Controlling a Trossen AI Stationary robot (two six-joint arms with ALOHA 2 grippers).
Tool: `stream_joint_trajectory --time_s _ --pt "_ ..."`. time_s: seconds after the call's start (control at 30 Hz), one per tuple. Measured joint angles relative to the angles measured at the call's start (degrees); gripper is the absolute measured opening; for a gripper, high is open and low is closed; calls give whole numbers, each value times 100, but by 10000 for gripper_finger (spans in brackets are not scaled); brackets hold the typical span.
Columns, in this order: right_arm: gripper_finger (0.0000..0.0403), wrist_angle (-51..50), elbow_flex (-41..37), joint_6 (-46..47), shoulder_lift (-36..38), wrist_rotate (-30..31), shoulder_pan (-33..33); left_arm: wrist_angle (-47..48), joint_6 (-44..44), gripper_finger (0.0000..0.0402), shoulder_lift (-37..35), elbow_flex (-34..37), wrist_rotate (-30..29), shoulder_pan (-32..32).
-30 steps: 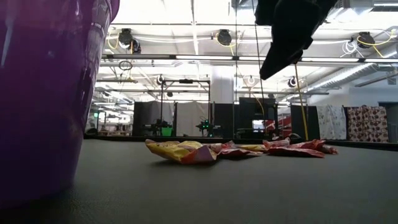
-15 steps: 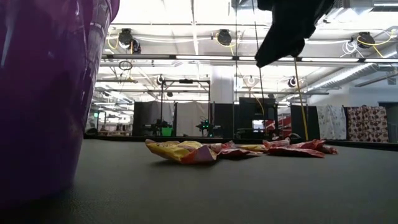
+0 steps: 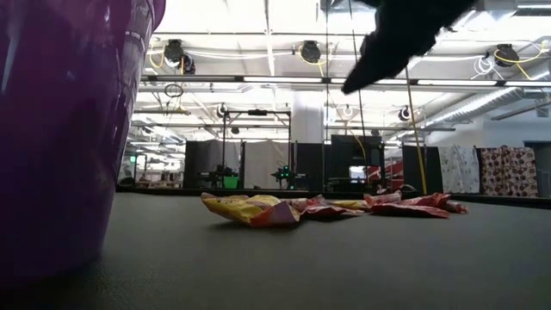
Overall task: Sort candy by brand, put in halloween buckets
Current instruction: Put the orange candy into the pink bucket
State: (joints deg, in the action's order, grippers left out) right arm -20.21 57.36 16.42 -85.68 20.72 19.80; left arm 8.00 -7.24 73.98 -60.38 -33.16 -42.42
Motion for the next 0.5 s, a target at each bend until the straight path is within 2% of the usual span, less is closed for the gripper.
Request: stream_joint_trajectory --time_s 0.1,0.17,0.23,0.4,0.5 --pt "154 33 0 -122 -268 -7 -3 90 -798 105 -27 0 -550 86" --pt "154 101 0 -221 -434 -16 -39 105 -841 105 -29 0 -884 156" --pt "154 236 0 -394 -576 -185 -96 105 -823 105 -29 0 -957 239" --pt "154 655 0 -775 -845 -798 -330 205 0 105 -29 2 -1182 547" --pt "154 1170 0 -959 -1013 -1068 -491 701 560 105 -39 2 -1203 923"
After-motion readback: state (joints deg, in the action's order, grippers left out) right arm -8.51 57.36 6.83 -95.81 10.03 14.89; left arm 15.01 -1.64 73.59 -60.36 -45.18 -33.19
